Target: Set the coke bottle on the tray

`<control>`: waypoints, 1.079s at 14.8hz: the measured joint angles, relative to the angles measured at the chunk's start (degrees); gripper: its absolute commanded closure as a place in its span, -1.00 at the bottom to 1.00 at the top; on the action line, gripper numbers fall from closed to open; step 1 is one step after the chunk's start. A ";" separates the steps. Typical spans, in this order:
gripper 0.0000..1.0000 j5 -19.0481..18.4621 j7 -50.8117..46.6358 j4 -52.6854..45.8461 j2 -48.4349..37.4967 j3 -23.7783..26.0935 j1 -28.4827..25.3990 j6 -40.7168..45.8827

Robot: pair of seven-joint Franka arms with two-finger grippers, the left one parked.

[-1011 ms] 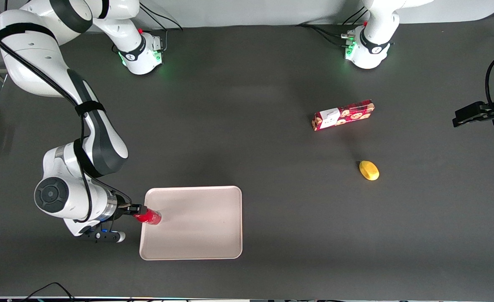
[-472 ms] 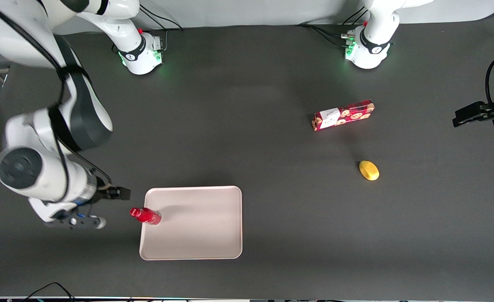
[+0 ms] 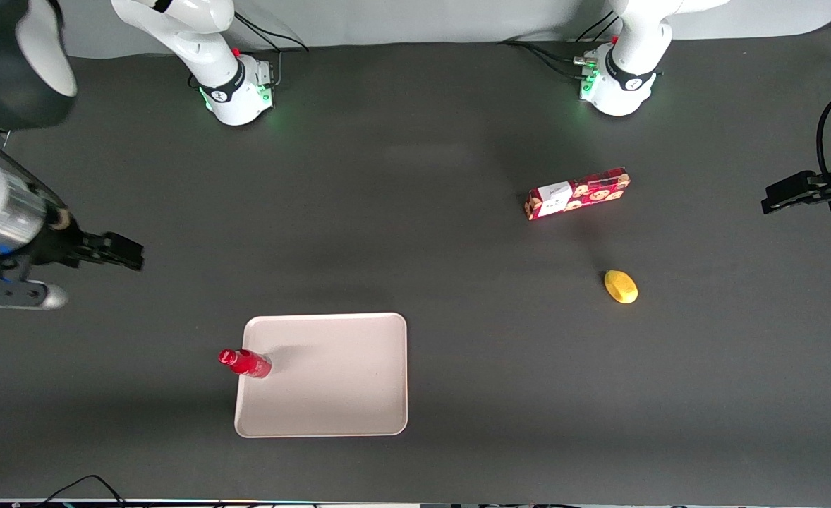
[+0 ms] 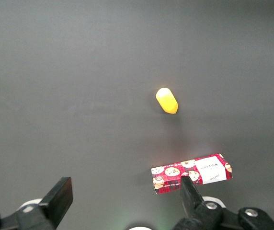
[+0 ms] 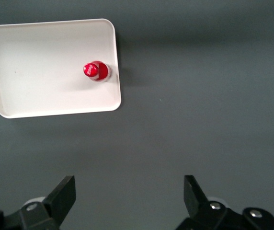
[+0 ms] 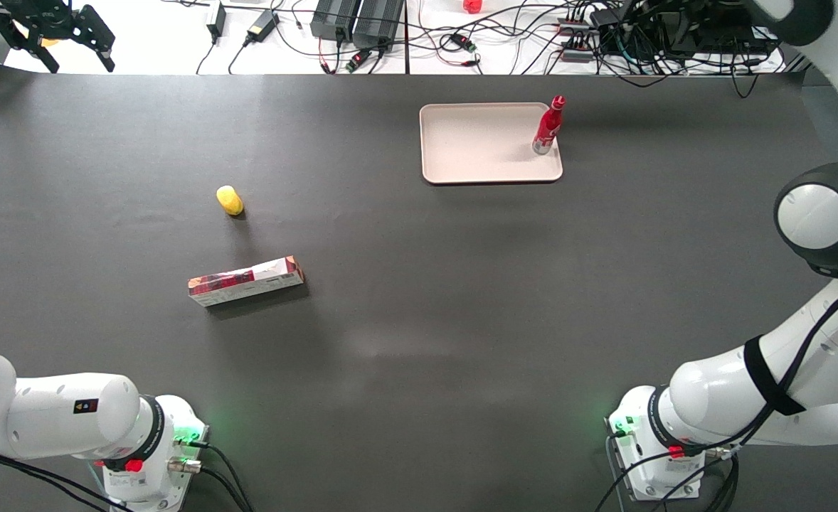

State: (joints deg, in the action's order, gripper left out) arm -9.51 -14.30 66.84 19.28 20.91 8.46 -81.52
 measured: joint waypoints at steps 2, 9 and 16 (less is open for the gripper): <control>-1.00 4.12 3.62 1.05 -2.09 -4.07 0.63 1.10; -1.00 9.05 8.47 16.70 -11.86 -10.30 1.52 -4.90; -1.00 9.92 8.47 31.08 -20.39 -11.46 1.51 -12.92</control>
State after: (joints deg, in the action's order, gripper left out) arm 0.41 -5.83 97.92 -1.11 9.45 9.97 -94.44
